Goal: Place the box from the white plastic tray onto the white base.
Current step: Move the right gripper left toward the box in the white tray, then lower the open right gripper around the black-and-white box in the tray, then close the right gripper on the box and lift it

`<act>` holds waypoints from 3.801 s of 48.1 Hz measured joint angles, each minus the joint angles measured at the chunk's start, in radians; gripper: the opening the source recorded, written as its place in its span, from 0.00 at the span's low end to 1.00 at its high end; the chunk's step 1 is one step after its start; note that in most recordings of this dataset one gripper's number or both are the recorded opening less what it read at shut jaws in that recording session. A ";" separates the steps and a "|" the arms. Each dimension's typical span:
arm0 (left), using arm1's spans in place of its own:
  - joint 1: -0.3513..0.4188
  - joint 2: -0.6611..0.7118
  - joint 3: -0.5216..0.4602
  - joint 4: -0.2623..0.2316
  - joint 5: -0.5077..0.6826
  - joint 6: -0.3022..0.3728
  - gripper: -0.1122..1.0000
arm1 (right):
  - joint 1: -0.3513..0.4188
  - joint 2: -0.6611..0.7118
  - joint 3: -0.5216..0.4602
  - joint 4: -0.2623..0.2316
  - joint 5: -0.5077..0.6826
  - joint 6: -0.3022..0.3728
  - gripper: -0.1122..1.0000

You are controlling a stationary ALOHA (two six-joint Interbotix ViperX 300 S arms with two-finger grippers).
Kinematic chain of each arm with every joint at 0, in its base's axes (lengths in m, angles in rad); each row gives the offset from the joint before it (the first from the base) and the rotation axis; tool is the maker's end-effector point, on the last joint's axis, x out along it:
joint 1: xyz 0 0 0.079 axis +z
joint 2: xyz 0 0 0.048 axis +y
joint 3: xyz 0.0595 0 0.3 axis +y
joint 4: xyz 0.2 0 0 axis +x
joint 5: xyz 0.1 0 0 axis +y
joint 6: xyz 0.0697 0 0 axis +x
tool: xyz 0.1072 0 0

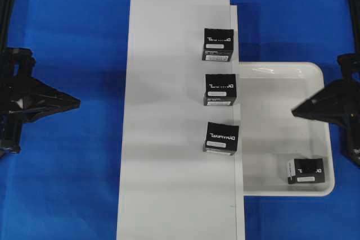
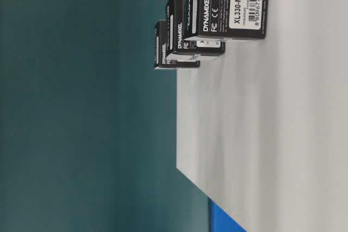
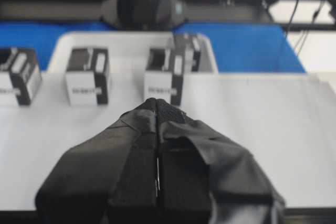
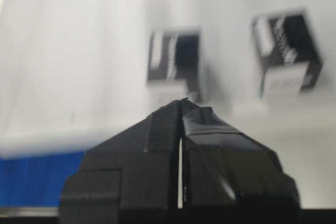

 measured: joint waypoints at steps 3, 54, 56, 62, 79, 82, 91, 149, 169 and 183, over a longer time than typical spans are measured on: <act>0.000 0.002 -0.005 0.000 0.017 0.000 0.04 | 0.021 0.025 -0.044 -0.002 0.100 0.002 0.07; -0.017 0.002 -0.032 0.002 0.089 -0.003 0.04 | 0.270 0.390 -0.109 0.028 0.479 0.212 0.44; -0.017 0.002 -0.034 0.002 0.089 -0.006 0.04 | 0.270 0.391 -0.097 0.029 0.462 0.222 0.55; -0.017 0.002 -0.034 0.002 0.089 -0.014 0.04 | 0.270 0.393 -0.058 0.029 0.408 0.238 0.86; -0.017 0.008 -0.034 0.000 0.089 -0.015 0.04 | 0.273 0.426 0.041 0.025 0.330 0.282 1.00; -0.017 0.009 -0.034 0.002 0.089 -0.015 0.04 | 0.273 0.431 0.054 0.023 0.318 0.288 1.00; -0.017 0.012 -0.034 0.000 0.089 -0.015 0.04 | 0.273 0.448 0.072 -0.008 0.284 0.291 1.00; -0.002 0.014 -0.035 0.002 0.089 -0.020 0.04 | 0.279 0.540 0.118 -0.012 0.158 0.293 0.64; -0.002 0.014 -0.035 0.002 0.089 -0.020 0.04 | 0.273 0.440 -0.115 0.011 0.479 0.296 0.64; -0.003 0.012 -0.035 0.000 0.089 -0.020 0.04 | 0.238 0.476 -0.356 0.011 0.623 0.298 0.64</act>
